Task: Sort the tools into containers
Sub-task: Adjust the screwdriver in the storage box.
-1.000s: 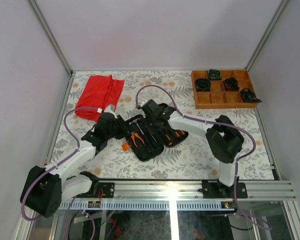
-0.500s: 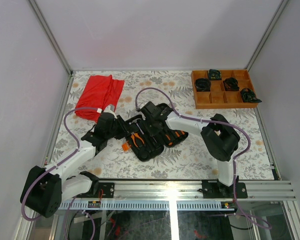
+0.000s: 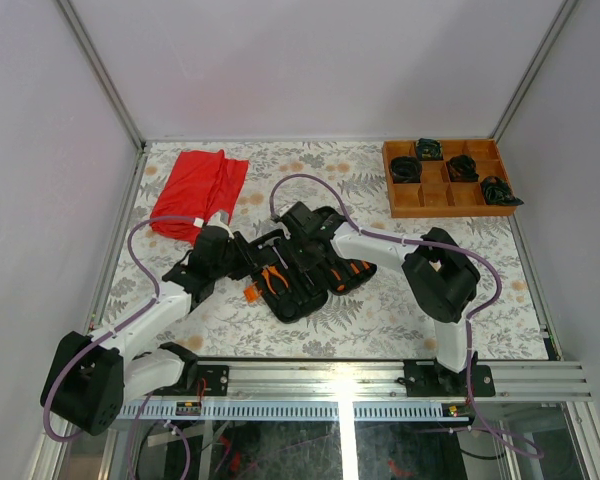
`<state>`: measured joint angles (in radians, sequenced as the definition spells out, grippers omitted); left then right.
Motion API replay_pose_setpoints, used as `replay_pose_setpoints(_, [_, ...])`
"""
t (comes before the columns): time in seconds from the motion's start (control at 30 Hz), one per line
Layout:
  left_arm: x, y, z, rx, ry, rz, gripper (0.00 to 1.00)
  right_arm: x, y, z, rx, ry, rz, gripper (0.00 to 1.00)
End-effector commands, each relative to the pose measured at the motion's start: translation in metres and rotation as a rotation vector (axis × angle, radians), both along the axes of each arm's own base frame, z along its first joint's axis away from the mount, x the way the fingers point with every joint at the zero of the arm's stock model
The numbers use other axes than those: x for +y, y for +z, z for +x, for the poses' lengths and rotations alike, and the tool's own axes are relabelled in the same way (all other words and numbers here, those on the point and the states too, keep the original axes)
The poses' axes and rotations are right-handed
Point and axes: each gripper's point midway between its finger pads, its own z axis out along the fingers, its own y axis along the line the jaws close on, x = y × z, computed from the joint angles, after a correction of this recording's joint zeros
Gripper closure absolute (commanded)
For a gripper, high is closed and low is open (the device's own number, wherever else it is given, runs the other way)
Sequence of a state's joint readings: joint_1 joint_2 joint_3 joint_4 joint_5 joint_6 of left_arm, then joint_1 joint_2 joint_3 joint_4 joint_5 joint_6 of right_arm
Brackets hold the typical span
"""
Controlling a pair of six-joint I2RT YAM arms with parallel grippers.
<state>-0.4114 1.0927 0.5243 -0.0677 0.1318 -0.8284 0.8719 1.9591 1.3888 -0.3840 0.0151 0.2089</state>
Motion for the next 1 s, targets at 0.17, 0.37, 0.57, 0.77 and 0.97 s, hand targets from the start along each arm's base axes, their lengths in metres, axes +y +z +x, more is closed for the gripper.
replay_pose_setpoints(0.17, [0.0,0.004,0.002,-0.031,-0.01,-0.006,0.75,0.013,0.028,0.007,-0.056,0.017,0.052,0.8])
replay_pose_setpoints(0.37, [0.0,0.002,0.002,-0.027,-0.008,-0.007,0.75,0.012,0.033,0.007,-0.065,0.015,0.056,0.74])
replay_pose_setpoints(0.57, [-0.001,0.003,0.002,-0.029,-0.009,-0.011,0.75,0.013,0.042,0.009,-0.084,0.015,0.073,0.72])
replay_pose_setpoints(0.77, [-0.001,0.003,0.003,-0.03,-0.008,-0.01,0.75,0.013,0.047,0.009,-0.096,0.009,0.088,0.81])
replay_pose_setpoints(0.97, [-0.002,0.002,0.003,-0.026,-0.012,-0.013,0.75,0.012,0.046,0.01,-0.098,0.004,0.081,0.86])
